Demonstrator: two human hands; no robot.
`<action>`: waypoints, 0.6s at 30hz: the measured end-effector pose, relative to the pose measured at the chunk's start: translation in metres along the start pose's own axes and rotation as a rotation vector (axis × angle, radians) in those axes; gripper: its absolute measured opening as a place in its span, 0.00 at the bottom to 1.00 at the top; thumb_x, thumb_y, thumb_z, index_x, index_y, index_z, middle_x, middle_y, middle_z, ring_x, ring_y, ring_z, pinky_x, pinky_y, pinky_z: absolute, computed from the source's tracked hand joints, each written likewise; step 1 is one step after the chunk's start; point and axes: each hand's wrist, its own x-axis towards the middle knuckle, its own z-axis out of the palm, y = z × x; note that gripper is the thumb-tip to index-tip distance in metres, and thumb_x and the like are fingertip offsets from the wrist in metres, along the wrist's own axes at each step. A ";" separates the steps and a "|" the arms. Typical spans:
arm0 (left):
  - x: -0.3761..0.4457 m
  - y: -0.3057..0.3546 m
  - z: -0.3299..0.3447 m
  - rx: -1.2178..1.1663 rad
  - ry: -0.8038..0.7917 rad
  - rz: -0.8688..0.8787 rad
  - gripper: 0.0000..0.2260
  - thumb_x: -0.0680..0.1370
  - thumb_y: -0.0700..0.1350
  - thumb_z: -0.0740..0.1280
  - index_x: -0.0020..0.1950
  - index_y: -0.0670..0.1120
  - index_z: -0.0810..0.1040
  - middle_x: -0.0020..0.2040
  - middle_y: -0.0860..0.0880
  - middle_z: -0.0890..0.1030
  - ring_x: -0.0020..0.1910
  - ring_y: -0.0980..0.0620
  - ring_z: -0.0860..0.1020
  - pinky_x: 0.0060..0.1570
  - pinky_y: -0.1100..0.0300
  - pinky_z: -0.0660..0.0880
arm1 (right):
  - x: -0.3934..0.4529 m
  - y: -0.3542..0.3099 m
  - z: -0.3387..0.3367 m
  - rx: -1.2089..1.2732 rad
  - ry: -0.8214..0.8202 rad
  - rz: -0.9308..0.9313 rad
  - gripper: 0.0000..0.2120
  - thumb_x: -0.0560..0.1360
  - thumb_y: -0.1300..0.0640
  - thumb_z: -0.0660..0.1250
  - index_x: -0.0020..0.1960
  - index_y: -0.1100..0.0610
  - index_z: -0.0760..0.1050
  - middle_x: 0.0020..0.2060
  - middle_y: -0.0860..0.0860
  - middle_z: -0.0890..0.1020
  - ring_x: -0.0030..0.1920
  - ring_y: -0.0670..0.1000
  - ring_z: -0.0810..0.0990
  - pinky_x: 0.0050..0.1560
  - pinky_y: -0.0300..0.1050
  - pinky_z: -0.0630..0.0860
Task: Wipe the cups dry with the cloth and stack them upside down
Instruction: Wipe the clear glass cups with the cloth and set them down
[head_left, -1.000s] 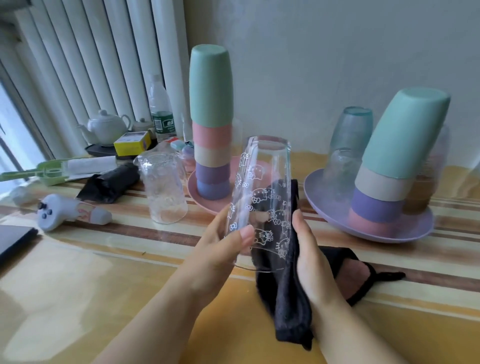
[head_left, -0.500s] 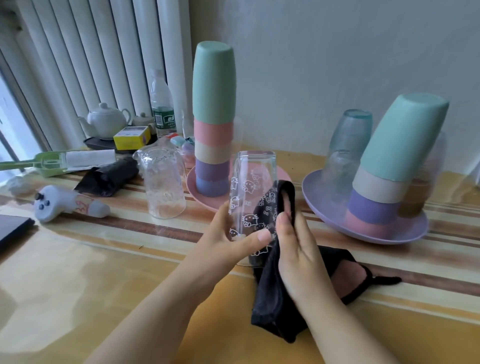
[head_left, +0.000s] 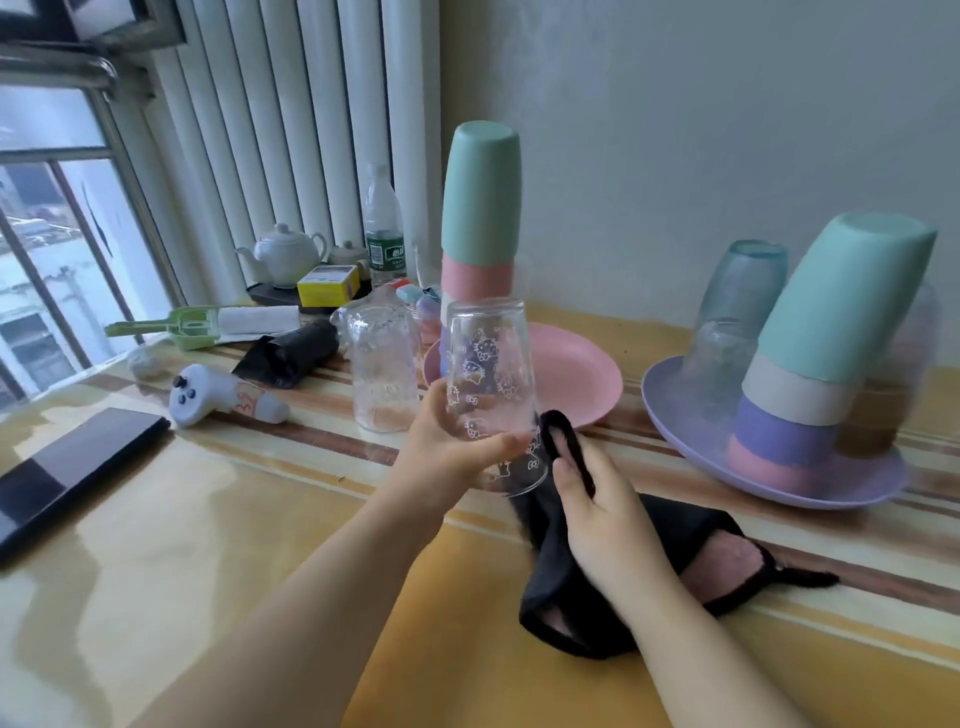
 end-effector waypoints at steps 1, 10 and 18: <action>0.001 0.001 -0.003 0.038 -0.005 -0.014 0.27 0.67 0.33 0.77 0.60 0.50 0.71 0.52 0.49 0.80 0.45 0.52 0.84 0.43 0.49 0.83 | 0.000 0.000 0.000 -0.023 -0.003 -0.005 0.17 0.80 0.54 0.57 0.68 0.47 0.69 0.58 0.35 0.75 0.60 0.36 0.71 0.51 0.16 0.62; -0.020 0.008 -0.044 0.307 0.070 0.013 0.34 0.63 0.34 0.80 0.62 0.50 0.68 0.56 0.50 0.78 0.51 0.60 0.80 0.47 0.63 0.80 | -0.004 -0.006 0.000 -0.065 -0.044 -0.049 0.21 0.77 0.69 0.58 0.57 0.48 0.79 0.49 0.33 0.76 0.47 0.24 0.72 0.48 0.17 0.64; -0.025 0.007 -0.102 0.443 0.257 0.041 0.31 0.65 0.35 0.80 0.59 0.53 0.67 0.52 0.54 0.78 0.49 0.61 0.77 0.49 0.61 0.74 | -0.003 -0.005 0.000 -0.091 -0.032 -0.037 0.20 0.77 0.67 0.58 0.55 0.45 0.79 0.48 0.35 0.78 0.53 0.38 0.76 0.51 0.21 0.68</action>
